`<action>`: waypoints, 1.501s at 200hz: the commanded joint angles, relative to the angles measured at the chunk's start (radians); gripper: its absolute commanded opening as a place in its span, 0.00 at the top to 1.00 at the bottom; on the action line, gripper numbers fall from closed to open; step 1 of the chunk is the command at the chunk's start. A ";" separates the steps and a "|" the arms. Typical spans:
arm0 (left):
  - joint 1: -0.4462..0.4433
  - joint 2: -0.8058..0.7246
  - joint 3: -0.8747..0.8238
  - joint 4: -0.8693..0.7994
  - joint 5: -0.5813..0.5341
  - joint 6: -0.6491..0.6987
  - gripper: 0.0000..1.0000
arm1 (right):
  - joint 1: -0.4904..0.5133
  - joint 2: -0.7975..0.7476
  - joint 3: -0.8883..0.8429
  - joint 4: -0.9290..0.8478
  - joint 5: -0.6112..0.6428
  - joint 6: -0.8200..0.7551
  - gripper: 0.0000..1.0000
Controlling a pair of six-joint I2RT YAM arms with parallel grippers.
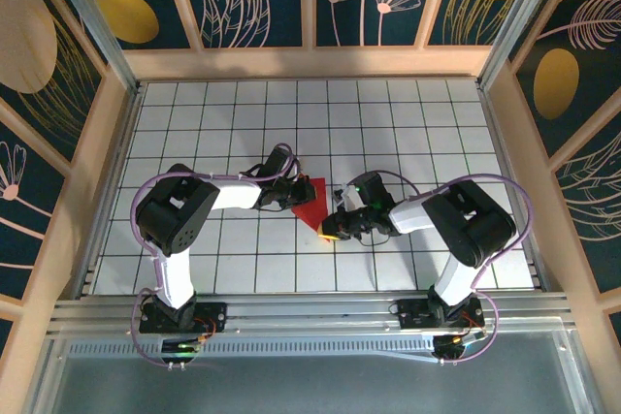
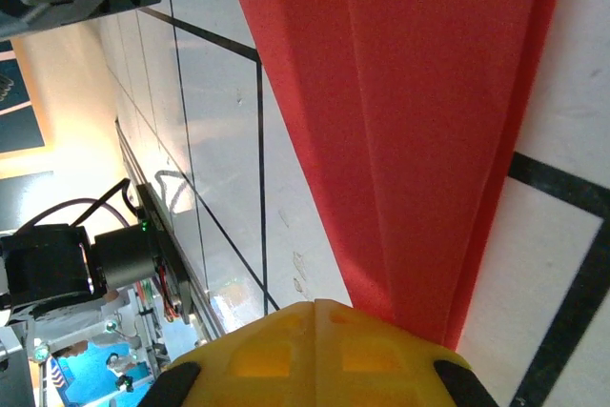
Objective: Fold a paper plane with a square sheet of paper (fold left side to right side)
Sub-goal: Fourth fold the wing at the center of the table.
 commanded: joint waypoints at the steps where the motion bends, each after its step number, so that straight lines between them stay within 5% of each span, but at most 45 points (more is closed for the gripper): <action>1: -0.002 0.023 -0.021 -0.111 -0.051 0.021 0.98 | 0.016 0.017 -0.021 0.012 0.007 0.011 1.00; 113: -0.002 0.018 -0.027 -0.108 -0.050 0.019 0.98 | 0.024 0.007 -0.034 0.027 0.011 0.024 1.00; 168: -0.002 0.020 -0.029 -0.105 -0.048 0.020 0.98 | -0.013 -0.092 0.063 -0.120 0.025 -0.047 1.00; 300: 0.000 0.020 -0.027 -0.108 -0.050 0.022 0.98 | -0.020 0.016 0.044 -0.046 0.032 -0.043 1.00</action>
